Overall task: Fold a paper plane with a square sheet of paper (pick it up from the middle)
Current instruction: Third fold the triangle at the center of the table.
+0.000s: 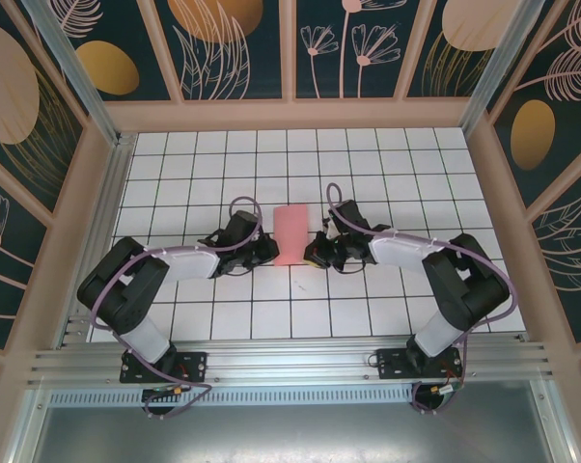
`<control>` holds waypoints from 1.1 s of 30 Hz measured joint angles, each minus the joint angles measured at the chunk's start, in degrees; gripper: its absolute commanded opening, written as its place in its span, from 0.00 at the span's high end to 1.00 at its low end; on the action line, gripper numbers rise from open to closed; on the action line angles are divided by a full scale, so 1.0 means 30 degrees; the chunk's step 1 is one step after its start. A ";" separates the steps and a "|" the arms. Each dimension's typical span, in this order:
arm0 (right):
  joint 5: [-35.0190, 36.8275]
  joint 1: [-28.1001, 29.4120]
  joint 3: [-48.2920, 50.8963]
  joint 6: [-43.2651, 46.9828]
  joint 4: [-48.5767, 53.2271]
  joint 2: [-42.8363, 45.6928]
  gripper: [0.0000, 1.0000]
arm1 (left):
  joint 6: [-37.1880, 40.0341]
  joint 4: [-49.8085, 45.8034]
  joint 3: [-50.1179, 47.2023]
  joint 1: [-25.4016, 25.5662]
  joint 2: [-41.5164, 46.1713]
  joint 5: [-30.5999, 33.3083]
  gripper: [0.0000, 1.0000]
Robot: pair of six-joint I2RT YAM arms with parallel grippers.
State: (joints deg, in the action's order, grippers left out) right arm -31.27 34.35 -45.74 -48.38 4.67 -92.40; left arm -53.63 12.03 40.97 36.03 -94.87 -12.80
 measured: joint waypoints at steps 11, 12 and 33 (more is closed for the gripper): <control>0.0000 0.0175 -0.0619 0.0510 0.0998 -0.0466 0.98 | 0.0714 0.0299 0.1639 -0.0408 -0.1967 0.0073 0.92; 0.0000 0.0189 -0.0627 0.0517 0.1020 -0.0466 0.98 | 0.0780 0.0160 0.1778 -0.0408 -0.2208 0.0160 0.92; -0.0168 0.0342 -0.4095 0.0911 0.0583 -0.3075 0.98 | 0.1231 -0.0015 0.2106 -0.0532 -0.2987 -0.0066 0.95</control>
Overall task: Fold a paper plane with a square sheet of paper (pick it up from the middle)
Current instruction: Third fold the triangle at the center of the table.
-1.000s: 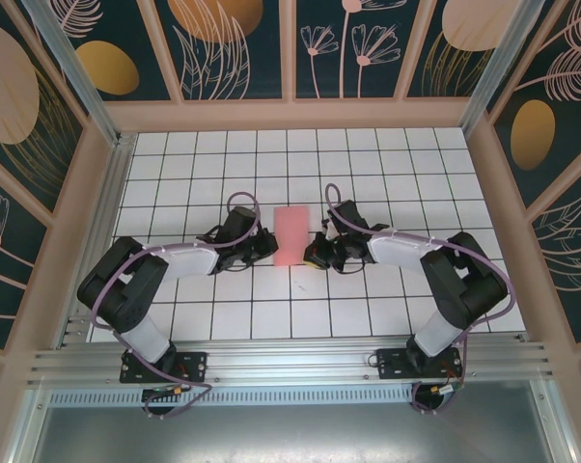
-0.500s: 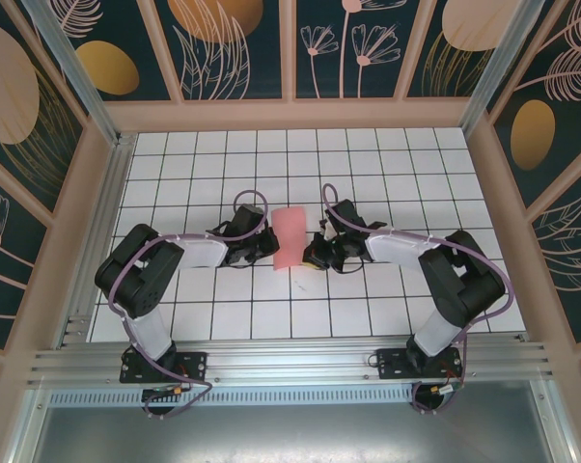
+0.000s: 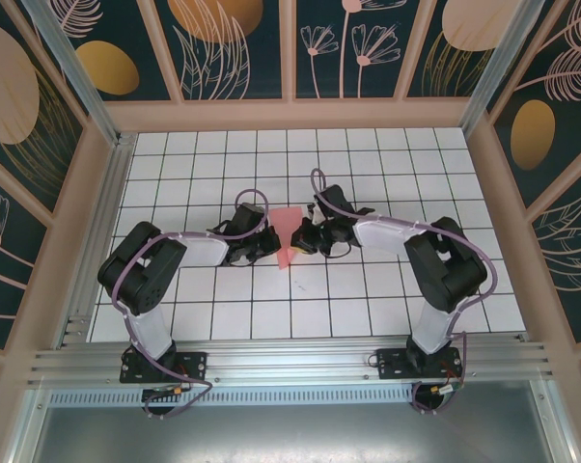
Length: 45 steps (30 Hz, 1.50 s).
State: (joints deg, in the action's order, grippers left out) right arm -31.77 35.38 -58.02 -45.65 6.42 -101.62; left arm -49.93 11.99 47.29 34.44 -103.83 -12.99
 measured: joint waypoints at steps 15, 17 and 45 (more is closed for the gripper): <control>-0.0408 0.0066 -0.0969 0.0277 -0.0794 -0.2361 0.99 | 0.0131 -0.0597 0.0430 -0.0838 0.1071 -0.0532 0.89; -0.0408 0.0087 -0.0969 0.0335 -0.0765 -0.2368 0.98 | 0.0189 -0.0612 0.1020 -0.1144 0.1049 -0.0532 0.89; -0.0940 0.0109 -0.1880 0.0466 -0.1800 -0.3497 0.99 | 0.0940 -0.2280 0.3963 -0.1355 -0.2375 -0.0452 0.96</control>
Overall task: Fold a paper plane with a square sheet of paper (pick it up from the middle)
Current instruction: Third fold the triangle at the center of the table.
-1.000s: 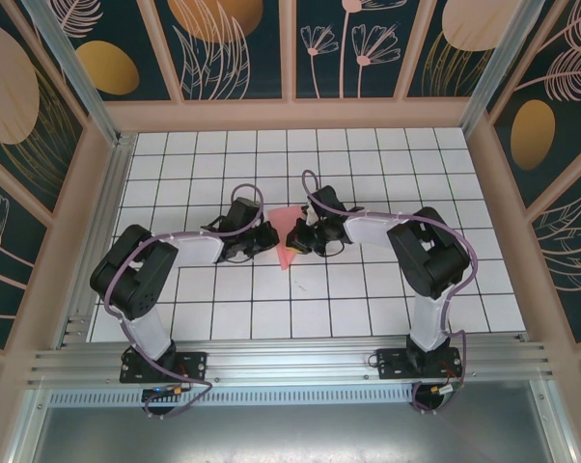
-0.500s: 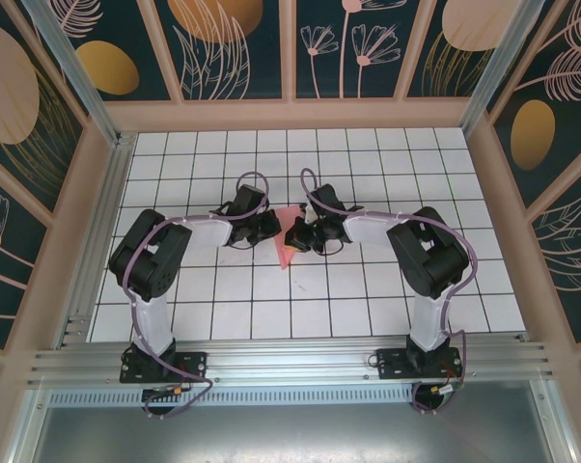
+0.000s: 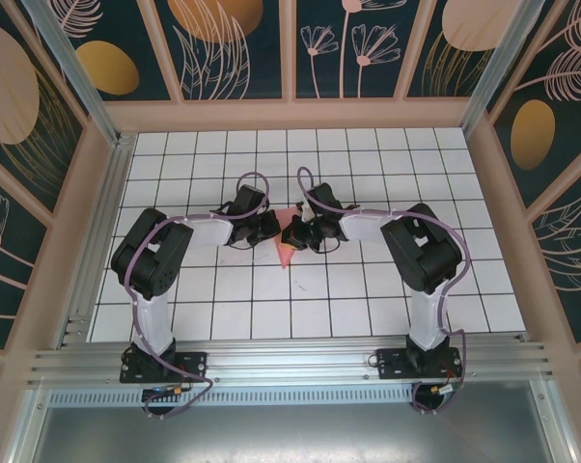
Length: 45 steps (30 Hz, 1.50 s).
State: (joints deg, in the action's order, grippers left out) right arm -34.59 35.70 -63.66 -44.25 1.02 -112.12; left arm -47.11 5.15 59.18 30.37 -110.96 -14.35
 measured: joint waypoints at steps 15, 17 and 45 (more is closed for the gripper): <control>-0.0051 0.0160 -0.0306 -0.0510 -0.0291 -0.0495 0.98 | -0.0007 0.0022 0.0000 -0.0007 -0.0022 -0.0058 0.96; -0.0051 0.0153 -0.0379 -0.0568 -0.0277 -0.0576 0.99 | -0.0007 0.0044 0.0000 -0.0007 -0.0036 -0.0066 0.96; 0.1100 0.0153 -0.0554 -0.1727 -0.0532 -0.0940 0.98 | -0.0372 0.0138 -0.0007 -0.0087 -0.0044 -0.0058 1.00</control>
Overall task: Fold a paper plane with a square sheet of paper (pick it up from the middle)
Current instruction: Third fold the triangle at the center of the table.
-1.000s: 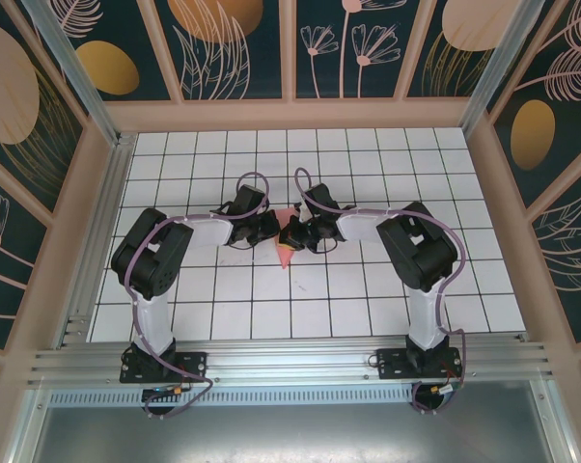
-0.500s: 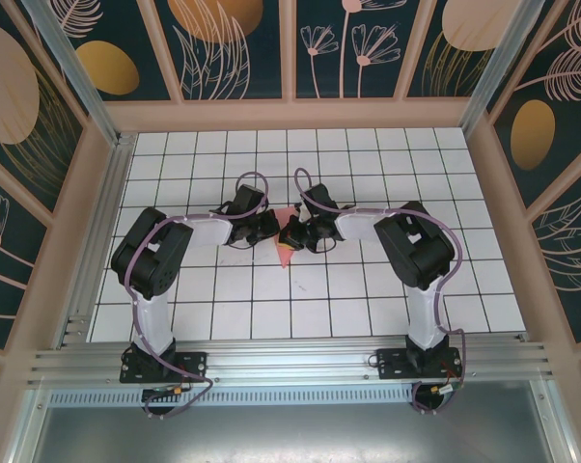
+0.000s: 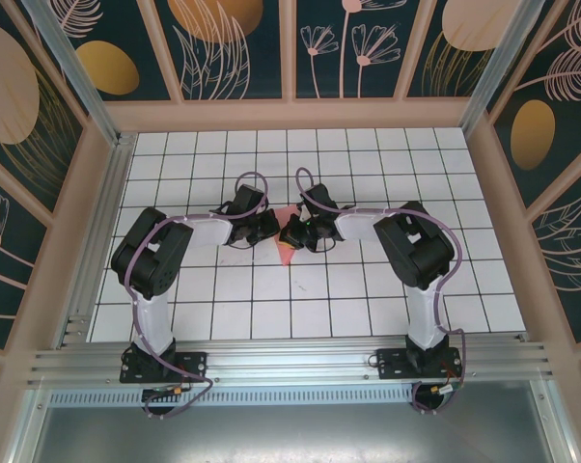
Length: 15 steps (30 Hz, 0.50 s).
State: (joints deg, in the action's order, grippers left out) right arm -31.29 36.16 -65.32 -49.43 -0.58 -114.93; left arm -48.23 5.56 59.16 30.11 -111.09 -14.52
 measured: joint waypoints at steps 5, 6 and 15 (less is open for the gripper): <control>-0.0022 0.0000 -0.0109 0.0962 0.0335 0.0000 0.98 | 0.0015 0.0000 0.0000 0.0000 -0.0007 -0.0015 1.00; -0.0051 0.0000 -0.0168 0.1202 0.0423 0.0000 0.98 | 0.0015 0.0007 0.0000 0.0000 -0.0007 -0.0022 1.00; -0.0226 0.0000 -0.0321 0.2543 0.0940 0.0000 0.98 | 0.0073 0.0036 0.0000 0.0000 -0.0029 -0.0153 1.00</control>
State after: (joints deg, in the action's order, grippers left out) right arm -31.97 36.16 -66.28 -41.80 2.24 -114.93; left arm -48.01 5.67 59.16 30.11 -111.18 -14.98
